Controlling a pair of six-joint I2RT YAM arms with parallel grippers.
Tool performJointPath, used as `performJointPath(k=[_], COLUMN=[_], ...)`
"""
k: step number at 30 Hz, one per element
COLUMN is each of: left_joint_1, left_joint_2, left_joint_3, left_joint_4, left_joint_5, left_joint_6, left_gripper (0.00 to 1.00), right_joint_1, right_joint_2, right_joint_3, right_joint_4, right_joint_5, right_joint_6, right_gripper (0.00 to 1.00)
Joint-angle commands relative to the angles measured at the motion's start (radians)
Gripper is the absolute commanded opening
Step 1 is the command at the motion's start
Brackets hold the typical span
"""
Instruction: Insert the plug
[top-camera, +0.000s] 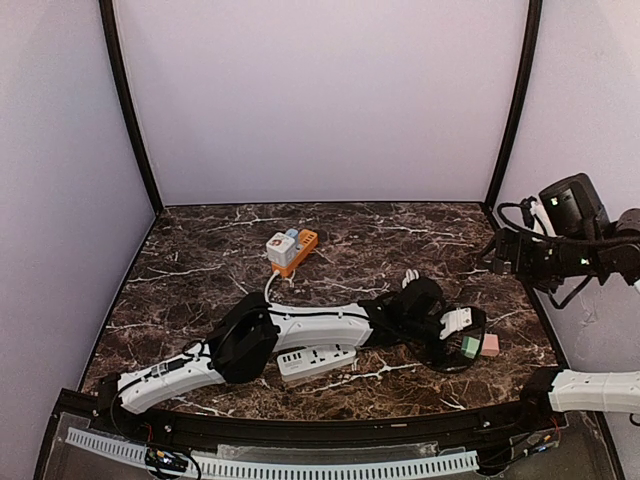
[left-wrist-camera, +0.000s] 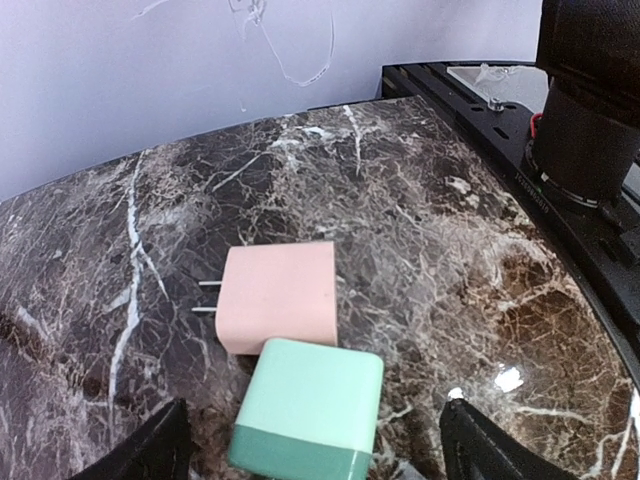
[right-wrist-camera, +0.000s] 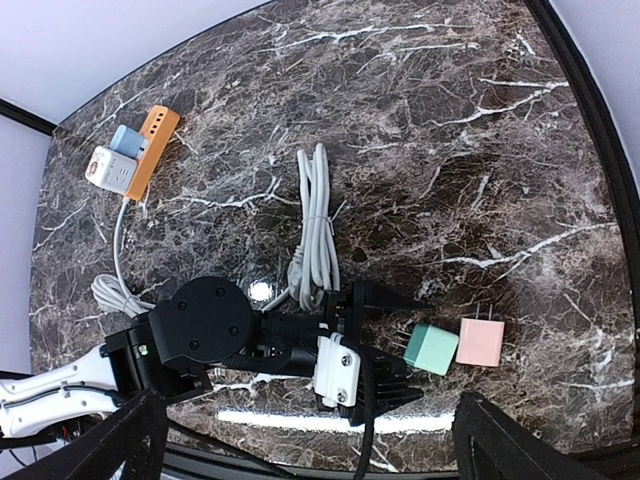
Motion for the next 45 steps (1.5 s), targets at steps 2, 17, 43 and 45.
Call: performJointPath(k=[2, 17, 43, 45], left_joint_1=[-0.015, -0.016, 0.179, 0.2], left_joint_2=[0.043, 0.002, -0.789, -0.83], left_joint_3=[0.059, 0.018, -0.779, -0.819], left_joint_4=[0.034, -0.009, 0.191, 0.188], left_joint_5=[0.025, 0.035, 0.024, 0.031], left_joint_6=[-0.003, 0.025, -0.039, -0.027], left_gripper=[0.83, 0.16, 0.01, 0.01], right_joint_1=[-0.003, -0.003, -0.003, -0.004], right_joint_2=[-0.009, -0.012, 0.167, 0.186], right_joint_3=[-0.008, -0.014, 0.114, 0.116], right_joint_4=[-0.042, -0.031, 0.215, 0.245], right_joint_5=[-0.004, 0.019, 0.137, 0.14], right_joint_6=[-0.015, 0.004, -0.045, -0.042], right_gripper=[0.99, 0.99, 0.99, 0.99])
